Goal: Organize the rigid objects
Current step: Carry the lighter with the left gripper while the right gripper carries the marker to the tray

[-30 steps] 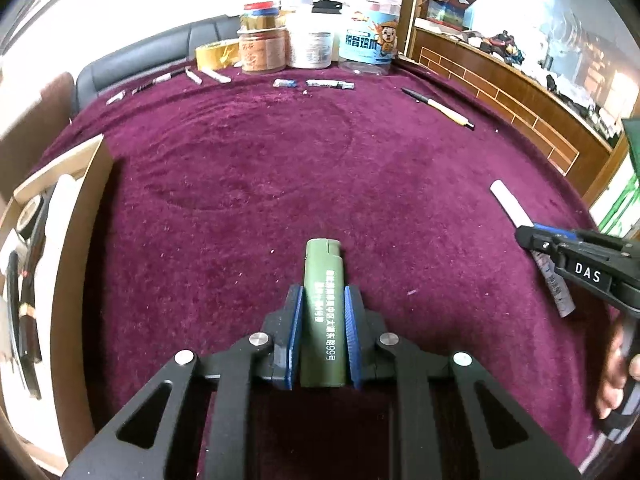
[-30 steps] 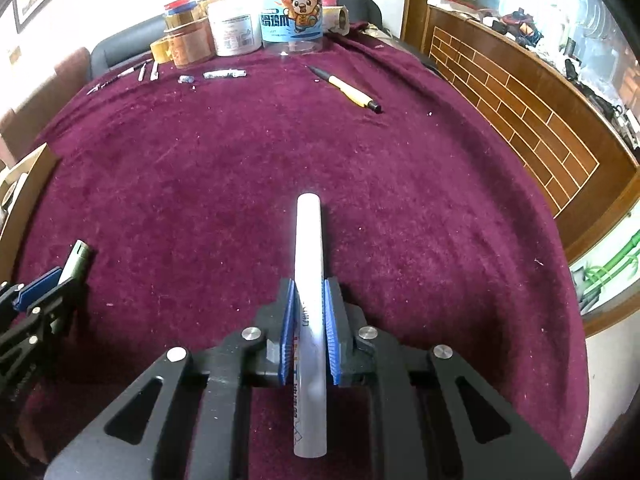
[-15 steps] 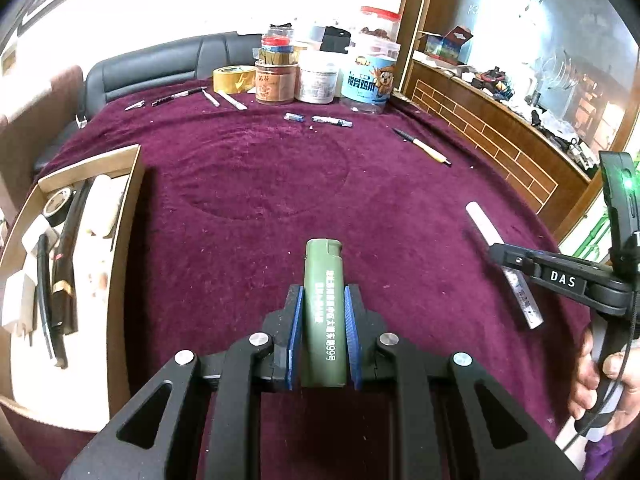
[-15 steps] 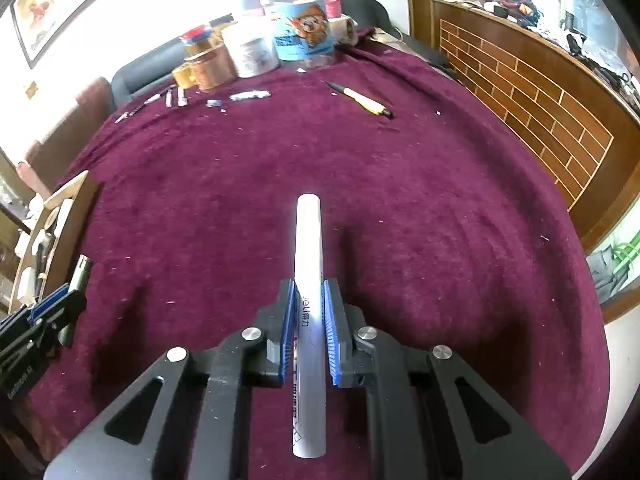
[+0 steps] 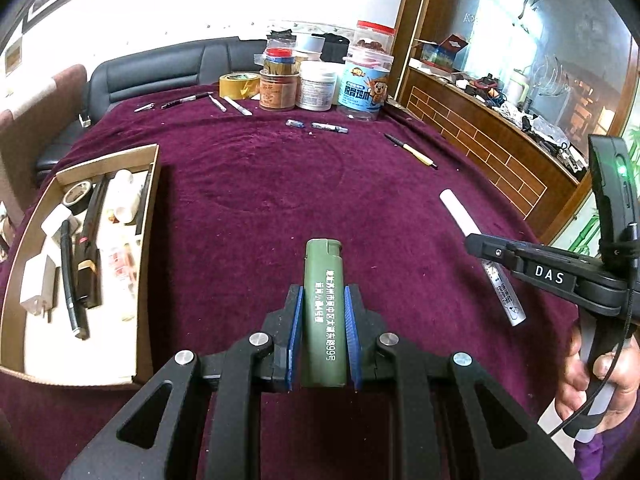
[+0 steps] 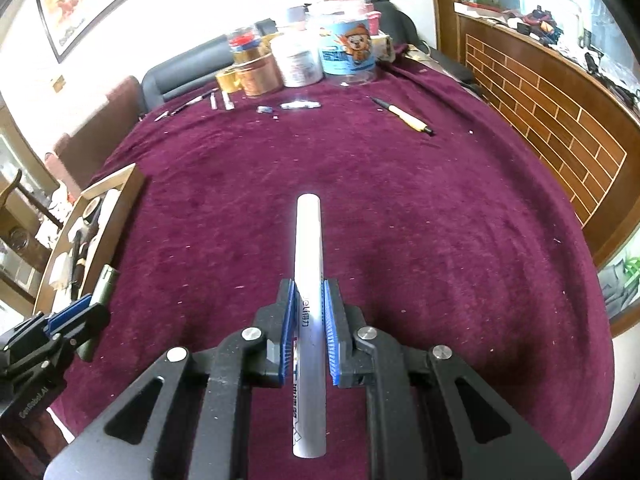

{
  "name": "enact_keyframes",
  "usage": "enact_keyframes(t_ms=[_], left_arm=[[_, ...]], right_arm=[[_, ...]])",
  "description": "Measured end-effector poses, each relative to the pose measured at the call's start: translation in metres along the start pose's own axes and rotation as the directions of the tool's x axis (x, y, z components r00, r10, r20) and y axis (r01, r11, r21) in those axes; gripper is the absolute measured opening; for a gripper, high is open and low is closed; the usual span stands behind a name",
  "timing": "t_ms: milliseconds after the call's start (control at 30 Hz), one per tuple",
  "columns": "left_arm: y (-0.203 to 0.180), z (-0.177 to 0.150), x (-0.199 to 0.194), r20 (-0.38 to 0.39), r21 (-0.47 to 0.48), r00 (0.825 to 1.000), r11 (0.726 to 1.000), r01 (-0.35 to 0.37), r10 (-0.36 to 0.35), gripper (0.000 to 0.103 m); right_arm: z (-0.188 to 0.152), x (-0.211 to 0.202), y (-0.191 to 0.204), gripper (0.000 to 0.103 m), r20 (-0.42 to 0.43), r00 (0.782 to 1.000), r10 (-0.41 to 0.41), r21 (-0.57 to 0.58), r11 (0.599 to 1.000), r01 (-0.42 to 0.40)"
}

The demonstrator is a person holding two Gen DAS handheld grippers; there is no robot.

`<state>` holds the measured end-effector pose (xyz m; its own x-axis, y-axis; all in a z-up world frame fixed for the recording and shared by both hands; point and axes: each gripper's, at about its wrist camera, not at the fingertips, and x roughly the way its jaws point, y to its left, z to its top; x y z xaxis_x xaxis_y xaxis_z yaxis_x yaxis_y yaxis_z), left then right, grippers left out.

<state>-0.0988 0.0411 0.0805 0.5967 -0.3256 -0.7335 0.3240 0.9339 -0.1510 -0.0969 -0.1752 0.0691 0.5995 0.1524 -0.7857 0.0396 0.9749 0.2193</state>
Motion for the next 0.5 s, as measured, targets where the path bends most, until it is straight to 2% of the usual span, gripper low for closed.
enact_keyframes(t_ms=[500], left_arm=[[0.034,-0.01,-0.019,0.018,-0.076,0.999,0.996,-0.045,0.046,0.016]], right_arm=[[-0.003,-0.012,0.07,0.012,0.003,0.997,0.073,-0.121,0.99,-0.072]])
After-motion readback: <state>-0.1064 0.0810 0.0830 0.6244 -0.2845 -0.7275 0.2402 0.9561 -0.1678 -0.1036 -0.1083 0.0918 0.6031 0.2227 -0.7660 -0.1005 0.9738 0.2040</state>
